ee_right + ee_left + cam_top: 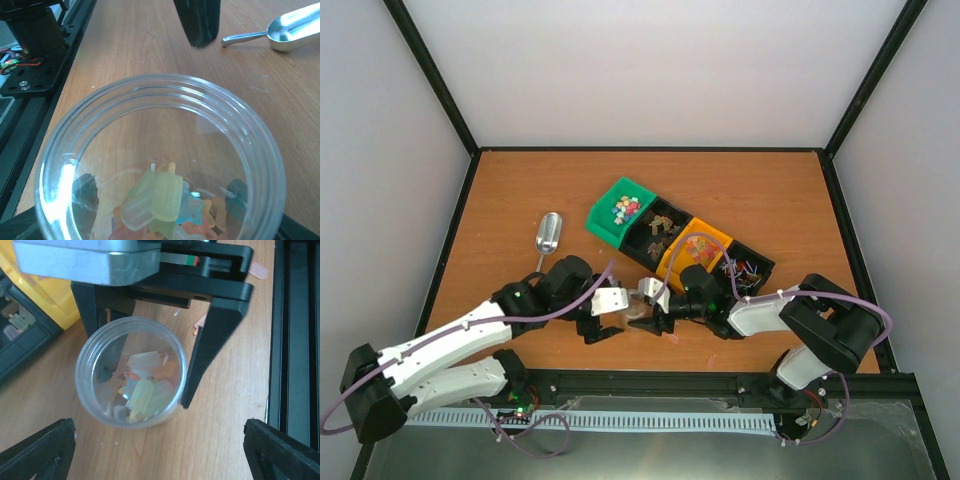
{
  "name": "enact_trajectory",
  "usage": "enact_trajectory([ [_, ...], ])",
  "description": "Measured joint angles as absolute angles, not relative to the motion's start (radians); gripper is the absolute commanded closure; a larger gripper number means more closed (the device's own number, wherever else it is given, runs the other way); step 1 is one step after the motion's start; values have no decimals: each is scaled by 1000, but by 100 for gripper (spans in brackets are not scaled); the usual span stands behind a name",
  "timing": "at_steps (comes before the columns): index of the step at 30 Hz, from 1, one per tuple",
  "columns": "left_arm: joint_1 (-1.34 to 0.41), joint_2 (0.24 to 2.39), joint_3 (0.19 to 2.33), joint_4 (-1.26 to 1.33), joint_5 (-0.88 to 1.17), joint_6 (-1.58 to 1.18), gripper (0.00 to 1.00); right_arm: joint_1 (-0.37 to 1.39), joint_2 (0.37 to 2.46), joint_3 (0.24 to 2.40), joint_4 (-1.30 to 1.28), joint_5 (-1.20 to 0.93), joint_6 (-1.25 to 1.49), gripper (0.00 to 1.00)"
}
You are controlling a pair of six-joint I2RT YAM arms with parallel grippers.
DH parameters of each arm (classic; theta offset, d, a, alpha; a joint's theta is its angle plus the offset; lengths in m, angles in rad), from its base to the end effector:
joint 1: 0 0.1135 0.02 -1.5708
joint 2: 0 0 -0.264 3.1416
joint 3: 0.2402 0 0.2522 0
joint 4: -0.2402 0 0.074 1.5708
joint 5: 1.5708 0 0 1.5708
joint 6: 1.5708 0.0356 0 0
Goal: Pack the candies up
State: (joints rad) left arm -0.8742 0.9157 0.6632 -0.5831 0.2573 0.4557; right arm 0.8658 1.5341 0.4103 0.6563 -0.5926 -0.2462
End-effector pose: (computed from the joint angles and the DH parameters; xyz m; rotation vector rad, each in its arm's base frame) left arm 0.1112 -0.1470 0.2393 1.5933 1.8361 -0.5015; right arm 0.1551 0.2130 0.1357 -1.4153 1.5448 0.9850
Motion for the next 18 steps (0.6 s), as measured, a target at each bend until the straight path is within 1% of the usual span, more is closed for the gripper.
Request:
enact_trajectory([
  [3,-874,978,667,-545,255,391,8,871,1534,409,665,-568,-239,42],
  [7,-874,1059,676,-490,253,331,12,878,1535,406,676,-549,-232,42],
  [15,-873,1078,678,-389,268,297,16,881,1542,406,691,-534,-224,42],
  [18,-873,1080,678,-369,277,298,25,881,1544,406,693,-534,-223,42],
])
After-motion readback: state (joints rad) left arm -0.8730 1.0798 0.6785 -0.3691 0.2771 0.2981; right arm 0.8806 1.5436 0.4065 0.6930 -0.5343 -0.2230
